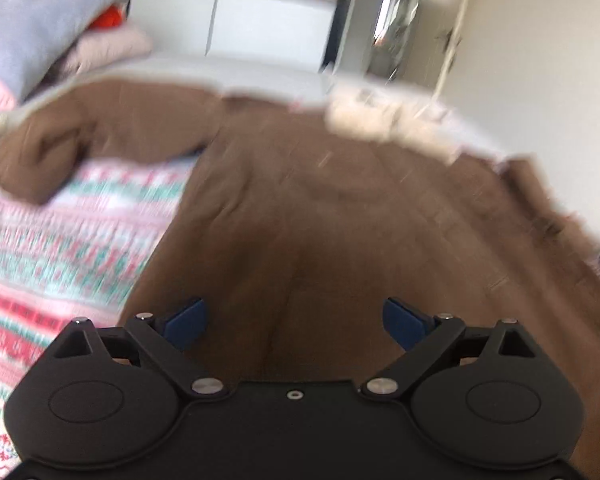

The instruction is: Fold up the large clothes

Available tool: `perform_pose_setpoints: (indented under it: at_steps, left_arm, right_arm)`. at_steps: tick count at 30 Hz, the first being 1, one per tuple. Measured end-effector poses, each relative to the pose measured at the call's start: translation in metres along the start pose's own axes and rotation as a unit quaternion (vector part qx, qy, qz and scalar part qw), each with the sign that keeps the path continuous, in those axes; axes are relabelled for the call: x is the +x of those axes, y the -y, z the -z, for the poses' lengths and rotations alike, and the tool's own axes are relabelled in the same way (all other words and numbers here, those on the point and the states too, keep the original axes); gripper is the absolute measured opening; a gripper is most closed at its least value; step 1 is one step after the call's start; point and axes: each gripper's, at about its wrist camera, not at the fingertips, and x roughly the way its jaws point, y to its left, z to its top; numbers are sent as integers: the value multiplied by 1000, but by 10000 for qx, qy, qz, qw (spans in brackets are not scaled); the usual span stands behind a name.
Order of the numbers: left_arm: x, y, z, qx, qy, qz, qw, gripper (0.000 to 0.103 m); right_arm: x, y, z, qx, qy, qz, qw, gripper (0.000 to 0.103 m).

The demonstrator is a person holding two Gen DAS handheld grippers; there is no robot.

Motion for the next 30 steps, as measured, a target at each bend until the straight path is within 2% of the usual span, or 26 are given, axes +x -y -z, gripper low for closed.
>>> perform_pose_setpoints:
  at_steps: [2,4,6,8,10,12,14,15,16,17,20,22,24,25,27,28,29,30]
  left_arm:
    - [-4,-7,10,434,-116,154,9989,95]
    - [-18,-5,11,899,-329,153,9953,95]
    - [-35,-11,8,1214,-530,286,9908,95]
    - [-53,-28,2,1340,-239,101,9906,95]
    - [-60,-52,-10,1241,78,-263,9919,96]
    - [-56,-84,-27,793,259,-619,9946,98]
    - [-43,-125,-45,0,400,-844,9956,98]
    - [-36,-147,-52,-505,488,-899,9935,98]
    - [-28,-169,-57,-1049,581,-953,9882,98]
    - [-17,-193,-61,-1627,665,-1004,9793,98]
    - [15,-241,-64,-2812,804,-1255,9480,95]
    - [32,-255,-67,-3090,1014,-1323,9363,95]
    - [44,-260,-73,-3153,1291,-1355,9304,93]
    - [49,-261,-77,-3191,1372,-1342,9281,84]
    - [62,-261,-85,-3258,1464,-1319,9247,57]
    - [66,-258,-91,-3197,1470,-1455,9247,33]
    - [69,-252,-100,-3038,1423,-1715,9263,18]
    - [69,-243,-111,-2766,1458,-1963,9293,14]
  right_arm:
    - [22,3,7,-47,-90,44,9999,95]
    - [46,13,22,-221,-319,378,9985,95]
    - [54,10,33,-799,-275,778,9934,100]
    - [53,5,31,-1038,-357,886,9900,101]
    - [53,7,28,-895,-396,819,9918,103]
    - [56,8,24,-792,-457,821,9924,103]
    - [59,6,20,-763,-454,850,9924,103]
    - [60,3,19,-756,-444,869,9924,102]
    - [62,1,17,-762,-431,894,9921,102]
    - [64,-1,15,-789,-401,911,9919,102]
    - [67,-12,12,-913,-267,961,9908,102]
    - [68,-20,11,-1027,-197,1030,9892,102]
    - [71,-29,10,-1199,-117,1097,9866,102]
    - [73,-34,10,-1286,-80,1135,9852,102]
    - [78,-42,10,-1431,-38,1178,9827,102]
    - [81,-46,10,-1465,-37,1167,9823,102]
    - [83,-49,9,-1473,-51,1151,9824,102]
    - [85,-51,8,-1468,-67,1120,9828,102]
